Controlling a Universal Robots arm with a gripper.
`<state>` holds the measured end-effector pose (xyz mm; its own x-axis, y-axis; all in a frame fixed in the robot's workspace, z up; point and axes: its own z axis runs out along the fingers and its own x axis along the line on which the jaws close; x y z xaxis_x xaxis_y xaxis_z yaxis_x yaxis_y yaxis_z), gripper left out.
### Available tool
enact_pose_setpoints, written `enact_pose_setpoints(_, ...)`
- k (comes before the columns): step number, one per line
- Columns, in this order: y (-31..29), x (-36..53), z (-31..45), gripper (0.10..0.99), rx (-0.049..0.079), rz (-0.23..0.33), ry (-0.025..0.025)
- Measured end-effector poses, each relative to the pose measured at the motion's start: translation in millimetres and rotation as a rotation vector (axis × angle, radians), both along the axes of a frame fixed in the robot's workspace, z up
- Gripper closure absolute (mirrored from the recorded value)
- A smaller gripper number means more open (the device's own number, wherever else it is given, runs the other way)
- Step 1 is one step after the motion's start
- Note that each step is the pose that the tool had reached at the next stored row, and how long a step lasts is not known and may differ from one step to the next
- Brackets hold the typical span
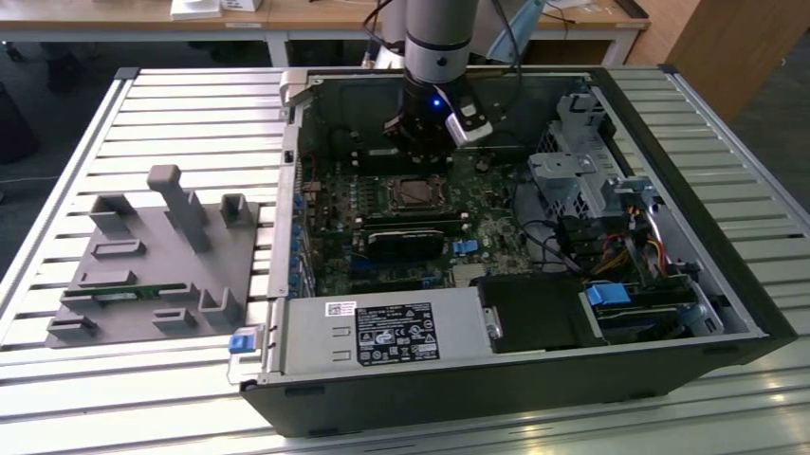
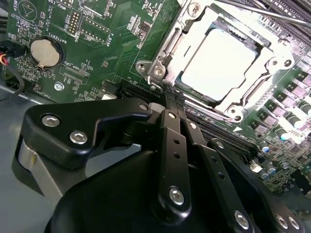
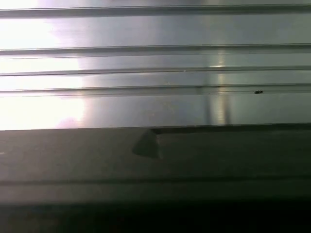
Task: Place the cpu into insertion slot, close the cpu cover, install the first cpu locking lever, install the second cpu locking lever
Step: 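Install the first cpu locking lever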
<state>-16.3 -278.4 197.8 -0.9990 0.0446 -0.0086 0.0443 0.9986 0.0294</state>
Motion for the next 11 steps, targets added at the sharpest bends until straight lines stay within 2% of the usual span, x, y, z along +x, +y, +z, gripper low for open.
enact_pose_setpoints(7, 0.0, 0.3, -1.5, 0.98, 0.0, 0.0, 0.0)
enact_pose_setpoints(11, 0.0, 0.3, 3.7, 0.98, 0.0, 0.0, 0.0001)
